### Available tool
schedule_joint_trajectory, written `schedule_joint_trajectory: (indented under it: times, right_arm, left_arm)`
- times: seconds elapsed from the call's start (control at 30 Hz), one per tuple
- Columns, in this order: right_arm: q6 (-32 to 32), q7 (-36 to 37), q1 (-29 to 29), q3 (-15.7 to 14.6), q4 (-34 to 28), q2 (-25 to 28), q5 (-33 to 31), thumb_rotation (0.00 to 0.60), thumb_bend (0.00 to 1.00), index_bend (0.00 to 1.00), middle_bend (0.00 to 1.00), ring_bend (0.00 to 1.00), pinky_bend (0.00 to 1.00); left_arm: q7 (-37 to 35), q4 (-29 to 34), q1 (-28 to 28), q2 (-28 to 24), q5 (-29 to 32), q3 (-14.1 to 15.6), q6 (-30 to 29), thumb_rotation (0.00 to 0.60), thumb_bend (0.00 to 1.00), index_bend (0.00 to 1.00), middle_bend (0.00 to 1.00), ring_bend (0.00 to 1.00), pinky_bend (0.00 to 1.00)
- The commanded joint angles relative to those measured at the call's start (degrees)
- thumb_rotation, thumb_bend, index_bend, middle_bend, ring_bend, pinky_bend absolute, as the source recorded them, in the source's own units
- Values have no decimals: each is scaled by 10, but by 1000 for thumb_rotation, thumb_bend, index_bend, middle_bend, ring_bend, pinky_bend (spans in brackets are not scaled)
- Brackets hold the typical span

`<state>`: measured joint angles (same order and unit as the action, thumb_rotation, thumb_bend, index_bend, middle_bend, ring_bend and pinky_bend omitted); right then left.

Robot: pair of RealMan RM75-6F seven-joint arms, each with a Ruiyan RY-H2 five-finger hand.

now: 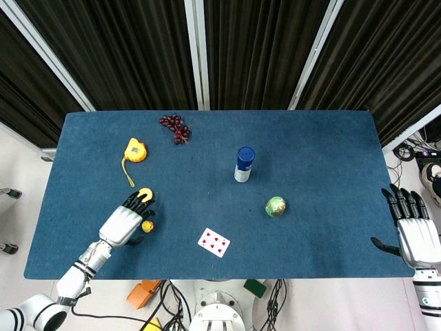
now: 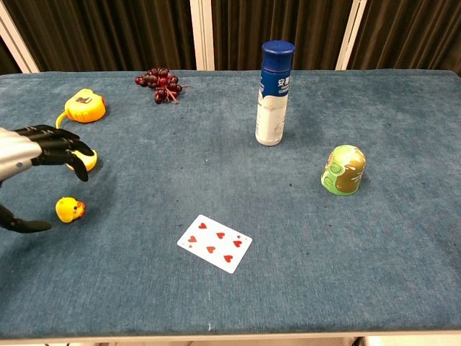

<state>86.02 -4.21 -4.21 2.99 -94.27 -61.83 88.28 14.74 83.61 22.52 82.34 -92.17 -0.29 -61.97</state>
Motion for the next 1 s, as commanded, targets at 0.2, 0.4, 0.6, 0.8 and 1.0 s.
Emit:
schedule_joint_trajectory:
  times: [0.2,0.4,0.6,0.8,1.0]
  right_arm:
    - [-1,4,1,0,4,-2,-2,600,101,0,50,0,84]
    - [-4,6,0,1,6,-4,-5,600,101,0,49,0,85]
    - [-5,6,-1,1,7,-4,-6,600,101,0,49,0,84]
    - [-5,8,-1,2,8,-4,-7,600,101,0,50,0,85]
    - [-2,10,1,2,9,-4,-6,600,101,0,50,0,85]
  left_arm:
    - [11,-17,7,13,16,4,4,600,256,373,126,46,0]
    - [4,-25,12,20,21,8,5,600,272,382,126,46,0]
    - [1,-35,17,26,26,11,5,600,317,447,126,45,0]
    - [-5,-42,20,30,28,10,-1,600,380,525,135,45,0]
    - [-11,-23,21,9,34,-2,-21,600,387,531,136,46,0]
